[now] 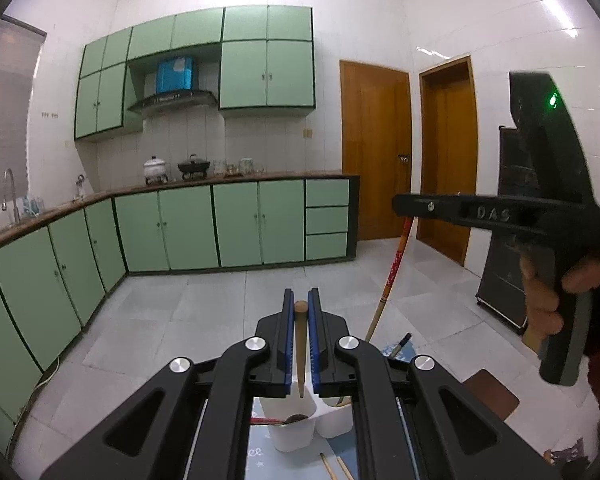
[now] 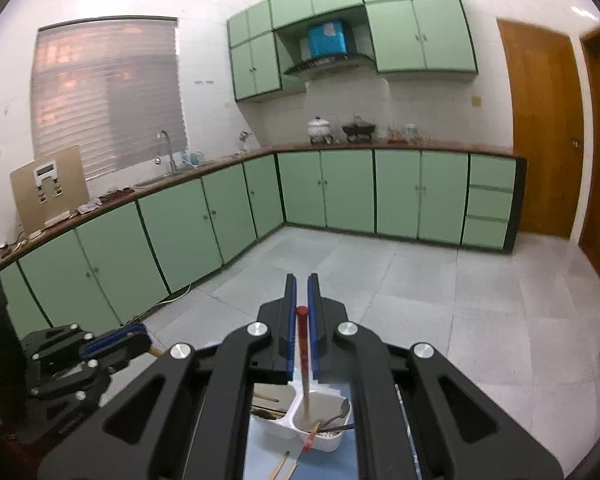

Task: Organize utensils
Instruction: 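Carry both chopsticks to the white holder and drop them in while both tools open, then move both tools back toward the last two wooden chopsticks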

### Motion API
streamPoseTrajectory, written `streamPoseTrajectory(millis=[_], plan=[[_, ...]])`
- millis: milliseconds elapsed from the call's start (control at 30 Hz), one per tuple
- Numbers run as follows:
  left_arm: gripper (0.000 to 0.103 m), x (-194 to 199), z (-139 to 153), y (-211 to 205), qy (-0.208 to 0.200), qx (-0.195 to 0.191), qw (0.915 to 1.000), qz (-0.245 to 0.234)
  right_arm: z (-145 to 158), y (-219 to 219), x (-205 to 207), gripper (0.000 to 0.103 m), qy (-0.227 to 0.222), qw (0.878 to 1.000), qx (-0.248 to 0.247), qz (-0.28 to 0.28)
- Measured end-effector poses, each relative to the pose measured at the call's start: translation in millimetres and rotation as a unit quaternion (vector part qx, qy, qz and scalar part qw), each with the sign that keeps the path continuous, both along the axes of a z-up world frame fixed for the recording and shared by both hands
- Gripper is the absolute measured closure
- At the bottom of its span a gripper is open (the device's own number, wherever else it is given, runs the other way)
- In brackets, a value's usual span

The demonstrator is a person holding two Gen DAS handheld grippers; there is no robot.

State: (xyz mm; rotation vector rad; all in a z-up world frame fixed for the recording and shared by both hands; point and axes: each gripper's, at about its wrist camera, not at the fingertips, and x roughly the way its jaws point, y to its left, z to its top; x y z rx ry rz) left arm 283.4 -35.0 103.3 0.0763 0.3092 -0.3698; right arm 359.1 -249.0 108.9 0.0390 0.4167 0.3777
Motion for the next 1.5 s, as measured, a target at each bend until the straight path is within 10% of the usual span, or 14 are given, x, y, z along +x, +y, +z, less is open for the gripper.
streamPoseTrajectory(millis=[367,833,1500], plan=[[0.093,53,-45,-9,0.048,-0.001,0.9988,0.013,-69,6,38,0.093,0.058,0.998,-0.025,-0.018],[0.04,-4,-32,19,0.008,-0.025,0.9991,0.033,-61,-21,-50,0.013,-0.028,0.994,-0.058,-0.091],[0.027,-114,-180,31,0.132,-0.01,0.9895,0.057,-229,-10,-188,0.007,0.102,0.986,-0.023,-0.129]])
